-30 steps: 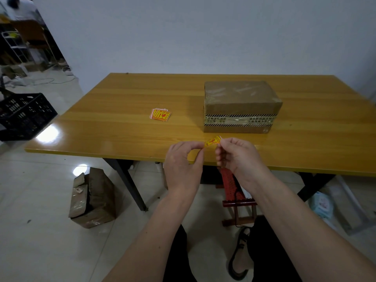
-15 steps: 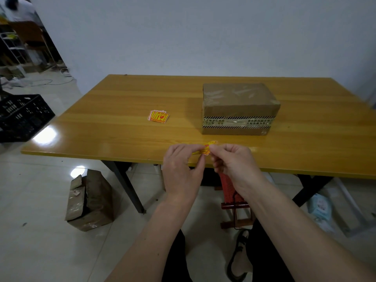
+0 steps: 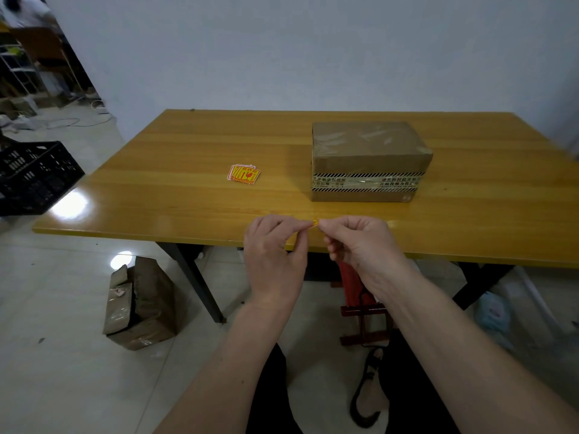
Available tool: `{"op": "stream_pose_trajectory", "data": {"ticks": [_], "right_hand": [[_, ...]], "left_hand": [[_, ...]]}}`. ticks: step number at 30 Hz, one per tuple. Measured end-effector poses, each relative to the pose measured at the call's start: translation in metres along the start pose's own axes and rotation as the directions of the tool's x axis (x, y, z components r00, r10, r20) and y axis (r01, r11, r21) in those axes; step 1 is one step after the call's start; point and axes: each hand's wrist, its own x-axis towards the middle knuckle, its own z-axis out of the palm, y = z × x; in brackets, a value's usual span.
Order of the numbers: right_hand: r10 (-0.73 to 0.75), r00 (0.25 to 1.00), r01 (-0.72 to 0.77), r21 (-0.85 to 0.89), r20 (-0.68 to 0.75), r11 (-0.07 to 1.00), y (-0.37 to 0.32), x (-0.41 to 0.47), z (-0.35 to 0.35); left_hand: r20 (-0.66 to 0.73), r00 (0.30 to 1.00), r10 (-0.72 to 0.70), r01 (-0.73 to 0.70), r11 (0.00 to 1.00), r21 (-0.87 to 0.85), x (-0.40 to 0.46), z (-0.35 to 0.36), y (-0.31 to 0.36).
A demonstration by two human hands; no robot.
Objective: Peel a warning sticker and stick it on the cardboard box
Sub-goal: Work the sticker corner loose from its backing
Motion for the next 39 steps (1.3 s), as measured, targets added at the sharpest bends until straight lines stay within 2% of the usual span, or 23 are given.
{"op": "stream_pose_trajectory", "data": {"ticks": [6,11,16,21,29,39], "right_hand": [[-0.041,0.998,0.043,-0.025,0.053,0.999,0.0018,-0.0006,0.0006],[-0.013,1.000,0.013,0.001,-0.011,1.000,0.0015,-0.0005,-0.0002],[-0.024,0.999,0.024,-0.013,-0.039,1.000,0.0020,0.0014,0.0009],[-0.066,0.998,0.067,-0.043,0.011,0.997,0.0034,-0.0005,0.0024],[-0.112,0.990,0.119,-0.082,0.085,0.990,0.0037,-0.0038,0.0018],[-0.062,0.997,0.066,-0.076,0.050,0.995,0.0038,-0.0044,0.0027]], "left_hand": [[0.041,0.999,-0.015,0.016,0.999,-0.033,-0.0014,0.0015,0.0026],[0.013,0.999,-0.048,0.049,0.998,-0.046,-0.0024,0.0009,0.0013],[0.050,0.998,-0.035,0.038,0.998,-0.047,-0.0030,-0.0011,0.0031],[0.075,0.995,-0.070,0.074,0.996,-0.047,-0.0025,0.0002,0.0037],[0.046,0.991,-0.127,0.130,0.987,-0.093,-0.0032,0.0016,0.0021],[0.014,0.995,-0.098,0.099,0.993,-0.070,-0.0050,-0.0001,-0.0007]]}}
